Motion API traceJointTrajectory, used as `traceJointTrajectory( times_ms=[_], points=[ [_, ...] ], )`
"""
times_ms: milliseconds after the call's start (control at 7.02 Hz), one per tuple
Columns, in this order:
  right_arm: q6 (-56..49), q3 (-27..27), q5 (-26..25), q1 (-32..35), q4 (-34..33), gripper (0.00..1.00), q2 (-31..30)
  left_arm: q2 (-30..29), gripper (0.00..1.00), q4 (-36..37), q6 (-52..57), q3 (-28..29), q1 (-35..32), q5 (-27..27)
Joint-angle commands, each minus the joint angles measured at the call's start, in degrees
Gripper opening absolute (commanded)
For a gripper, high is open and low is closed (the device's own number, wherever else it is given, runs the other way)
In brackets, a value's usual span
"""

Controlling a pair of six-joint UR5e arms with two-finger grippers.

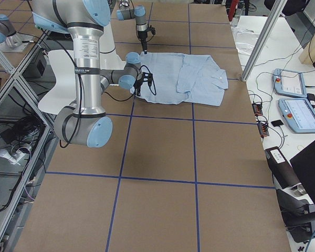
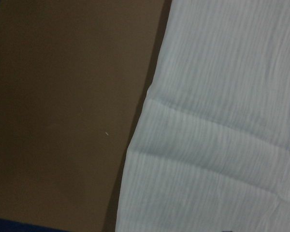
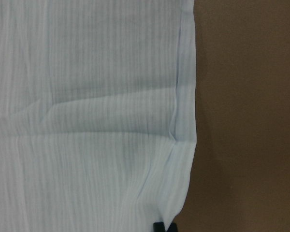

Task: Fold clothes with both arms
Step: 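Grasp the hem corners nearest the robot with both grippers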

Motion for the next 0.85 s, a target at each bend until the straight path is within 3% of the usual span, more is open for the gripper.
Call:
traceJointTrajectory(
  times_ms=[0, 427, 712],
  points=[
    [0.0, 0.0, 0.0, 0.1, 0.0, 0.00, 0.0, -0.3, 0.78, 0.2, 0.0, 0.9, 0.2, 0.0],
    [-0.1, 0.0, 0.2, 0.5, 0.0, 0.00, 0.0, -0.3, 0.56, 1.5, 0.0, 0.9, 0.2, 0.0],
    [-0.1, 0.0, 0.6, 0.7, 0.0, 0.00, 0.0, -0.3, 0.54, 1.6, 0.0, 0.9, 0.3, 0.0]
  ],
)
